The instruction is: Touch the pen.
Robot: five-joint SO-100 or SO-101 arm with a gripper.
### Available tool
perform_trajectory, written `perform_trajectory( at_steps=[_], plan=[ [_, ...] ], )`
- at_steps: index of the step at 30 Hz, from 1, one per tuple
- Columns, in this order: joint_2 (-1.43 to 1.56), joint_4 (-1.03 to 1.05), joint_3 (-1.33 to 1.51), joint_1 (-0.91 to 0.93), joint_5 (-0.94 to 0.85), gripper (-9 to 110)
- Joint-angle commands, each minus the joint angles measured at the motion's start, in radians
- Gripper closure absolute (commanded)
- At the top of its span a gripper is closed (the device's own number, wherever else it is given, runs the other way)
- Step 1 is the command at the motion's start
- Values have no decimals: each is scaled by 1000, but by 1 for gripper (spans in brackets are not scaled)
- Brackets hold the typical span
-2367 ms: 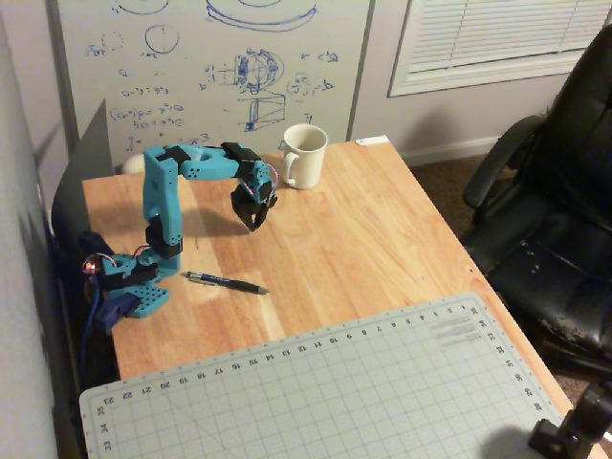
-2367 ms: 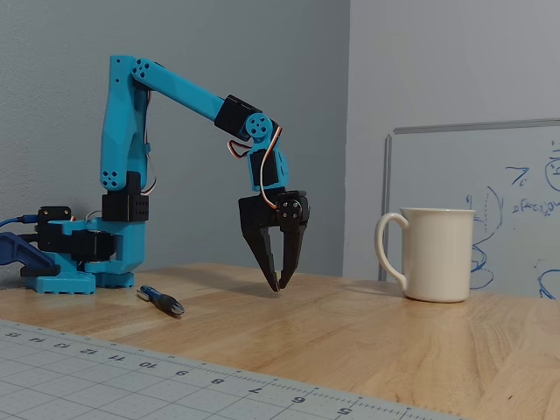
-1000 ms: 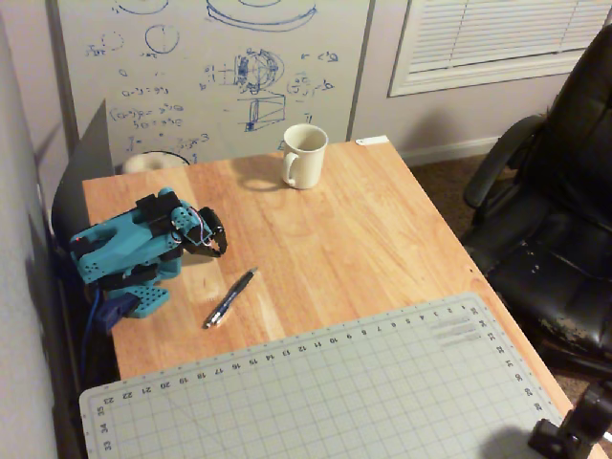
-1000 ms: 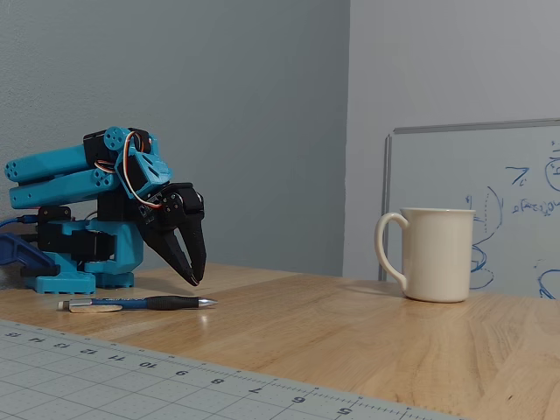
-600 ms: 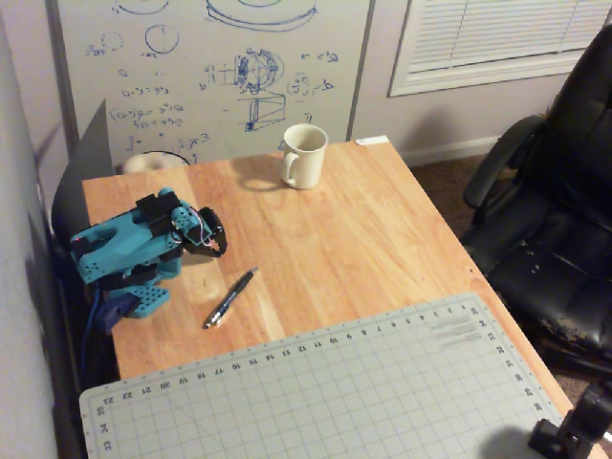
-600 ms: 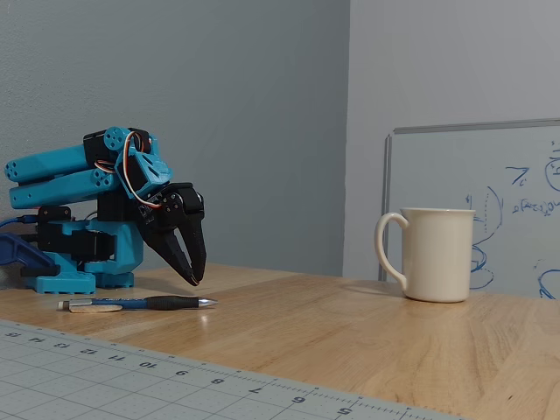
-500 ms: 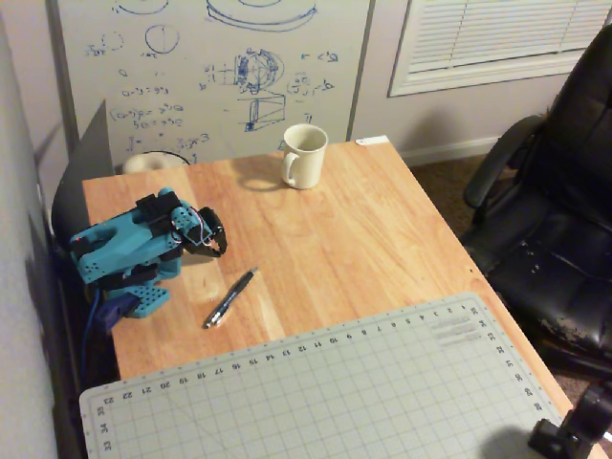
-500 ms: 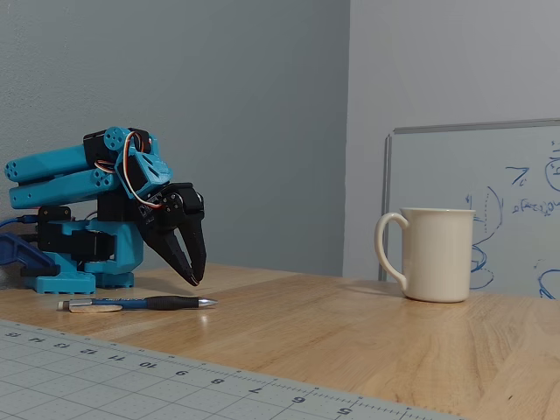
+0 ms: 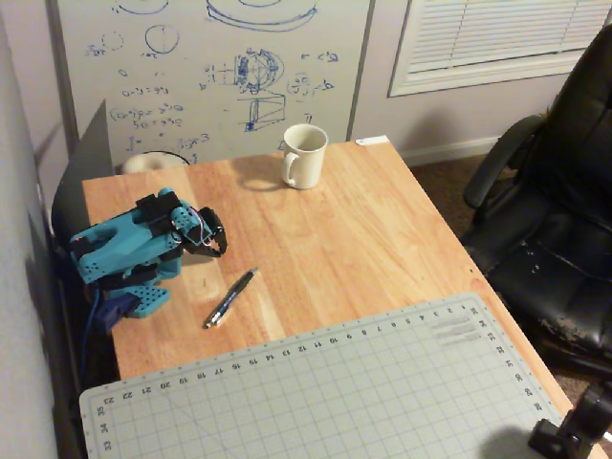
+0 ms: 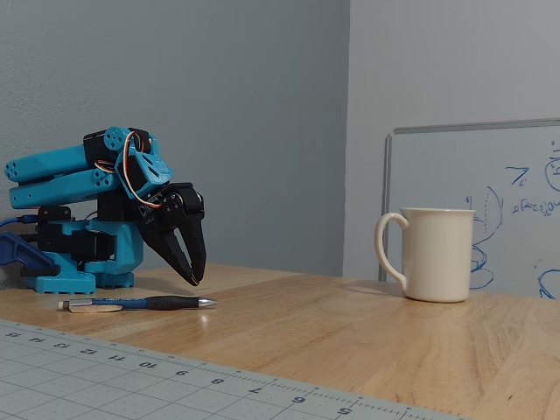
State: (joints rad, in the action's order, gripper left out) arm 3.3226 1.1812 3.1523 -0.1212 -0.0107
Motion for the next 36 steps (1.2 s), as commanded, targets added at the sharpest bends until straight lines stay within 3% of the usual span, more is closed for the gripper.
perform_trajectory(
  at_steps=[1,11,30,36],
  plan=[
    [29,3,-12,3,3,101],
    [-17,-3,-81,12,-2,101],
    [-664,-98,-655,18,12,101],
    [-919,-98,-876,146,-2,101]
  ],
)
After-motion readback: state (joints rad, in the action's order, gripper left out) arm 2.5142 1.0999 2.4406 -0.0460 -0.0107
